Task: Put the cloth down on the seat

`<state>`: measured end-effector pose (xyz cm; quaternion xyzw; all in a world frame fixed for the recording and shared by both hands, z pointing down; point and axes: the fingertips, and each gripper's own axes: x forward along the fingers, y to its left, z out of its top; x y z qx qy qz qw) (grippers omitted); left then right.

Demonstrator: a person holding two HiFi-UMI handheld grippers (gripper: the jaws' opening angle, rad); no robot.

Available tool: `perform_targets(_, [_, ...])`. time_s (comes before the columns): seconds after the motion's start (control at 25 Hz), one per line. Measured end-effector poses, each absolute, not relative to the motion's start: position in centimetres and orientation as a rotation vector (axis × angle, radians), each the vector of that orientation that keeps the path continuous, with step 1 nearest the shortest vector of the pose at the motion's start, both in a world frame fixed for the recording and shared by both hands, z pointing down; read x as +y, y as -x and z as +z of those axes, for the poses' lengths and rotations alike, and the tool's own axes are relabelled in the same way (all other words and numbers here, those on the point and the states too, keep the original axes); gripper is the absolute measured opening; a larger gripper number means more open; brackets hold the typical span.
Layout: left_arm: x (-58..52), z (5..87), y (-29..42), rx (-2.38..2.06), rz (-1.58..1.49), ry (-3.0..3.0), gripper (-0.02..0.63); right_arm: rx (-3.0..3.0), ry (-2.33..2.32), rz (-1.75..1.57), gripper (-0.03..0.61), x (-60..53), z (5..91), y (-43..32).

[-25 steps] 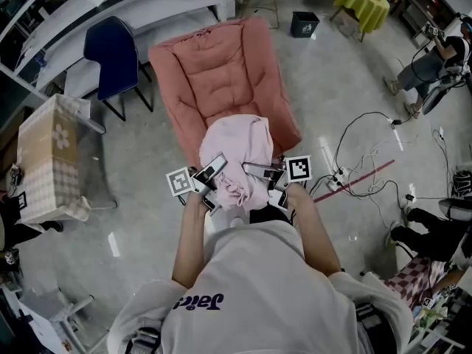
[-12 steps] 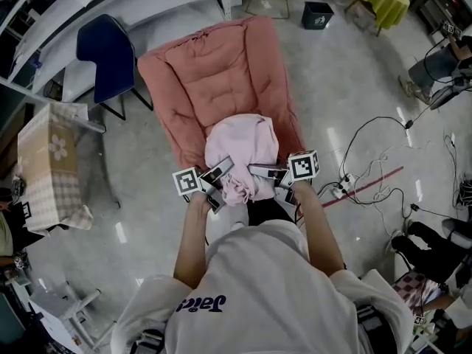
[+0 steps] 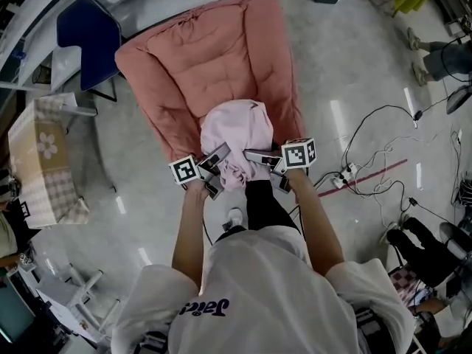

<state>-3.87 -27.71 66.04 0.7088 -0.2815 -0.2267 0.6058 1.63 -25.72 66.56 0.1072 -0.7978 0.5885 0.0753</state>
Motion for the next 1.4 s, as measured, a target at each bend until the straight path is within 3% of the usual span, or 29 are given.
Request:
perform_targets(0.52, [-34.3,82.1,3.8,-0.726,-0.322,-1.589,0.434,-2.173,-0.627,1.800,0.390,-31.9,82.4,-2.6])
perform_targets(0.96, [-35.8,95.1,3.5,-0.771,-0.288,-1.554,0.434,-2.033,-0.760,1.612,0.367,-33.8,94.5,-3.7])
perform_targets(1.12, [-35.4,98.4,3.5,-0.808,-0.206,-1.568,0.434,-1.968,-0.822,1.521,0.322,-33.2,97.1,-4.0])
perform_targets(1.4, [-34.0,105.7,2.7,-0.850,0.011,-1.561,0.434,-1.788,-0.884,1.328,0.314,-31.8,104.0,-5.5])
